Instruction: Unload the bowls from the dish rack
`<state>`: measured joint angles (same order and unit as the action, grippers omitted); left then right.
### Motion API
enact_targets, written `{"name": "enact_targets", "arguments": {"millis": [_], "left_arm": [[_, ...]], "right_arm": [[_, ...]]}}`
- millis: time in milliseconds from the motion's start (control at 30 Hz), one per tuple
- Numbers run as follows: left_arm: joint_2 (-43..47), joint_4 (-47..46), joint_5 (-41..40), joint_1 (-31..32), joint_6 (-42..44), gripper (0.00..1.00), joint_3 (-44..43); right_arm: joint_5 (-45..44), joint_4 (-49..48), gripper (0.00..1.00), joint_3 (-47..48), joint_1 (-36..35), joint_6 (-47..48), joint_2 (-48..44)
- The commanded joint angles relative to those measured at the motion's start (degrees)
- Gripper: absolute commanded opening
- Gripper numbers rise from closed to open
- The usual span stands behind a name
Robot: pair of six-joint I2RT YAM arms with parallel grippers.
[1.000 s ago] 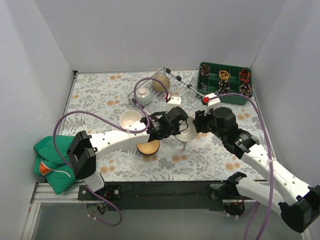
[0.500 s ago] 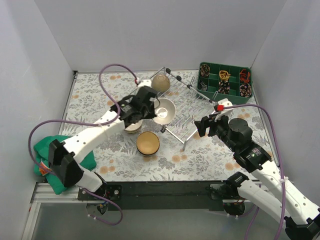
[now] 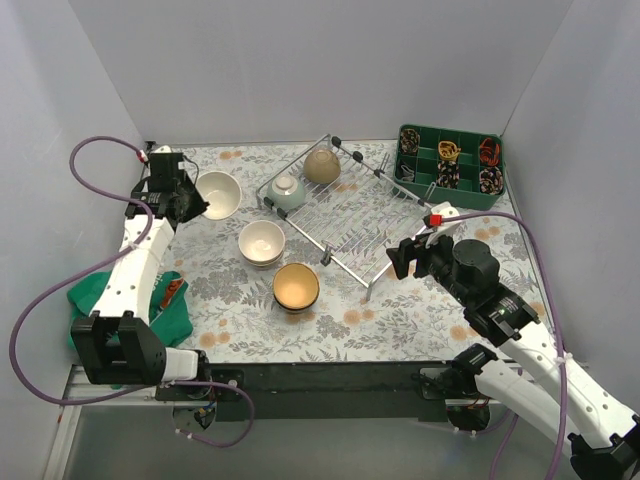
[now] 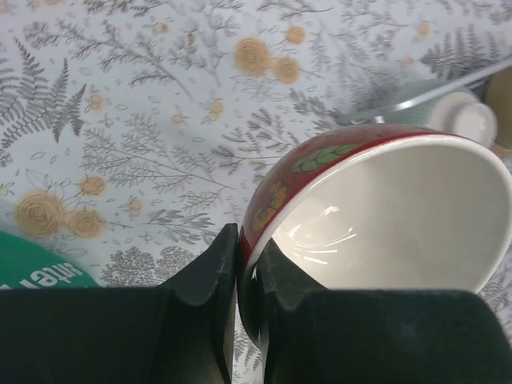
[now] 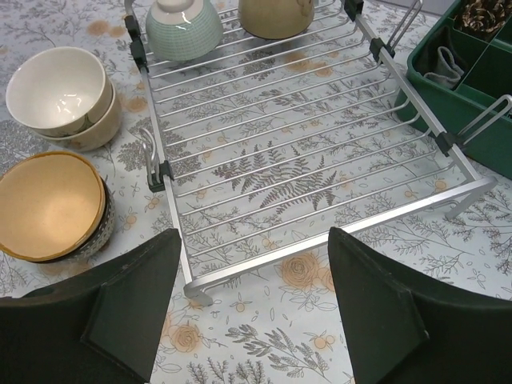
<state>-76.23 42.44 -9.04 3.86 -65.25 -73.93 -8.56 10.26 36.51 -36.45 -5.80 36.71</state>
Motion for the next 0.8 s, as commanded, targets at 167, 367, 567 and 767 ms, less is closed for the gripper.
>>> {"name": "enact_targets", "arguments": {"millis": [167,367,567,767], "left_arm": [[-4.71,-7.19,11.85,-9.74,0.48,0.00,8.19],[-9.64,-9.65,12.11,-10.54,0.83,0.00,10.82],[-13.86,-12.81,13.00,-11.15,0.39,0.00,13.81],[-14.92,-15.10,11.06,-12.03,0.48,0.00,15.57]], "right_arm": [[1.35,-2.26,0.82,-1.36,0.06,0.70,-1.20],[1.26,-2.35,0.82,-1.88,0.06,0.88,-1.03],[1.52,-2.35,0.82,-2.23,0.06,0.88,-0.76],[1.53,-2.44,0.82,-2.41,0.06,1.06,-0.59]]}}
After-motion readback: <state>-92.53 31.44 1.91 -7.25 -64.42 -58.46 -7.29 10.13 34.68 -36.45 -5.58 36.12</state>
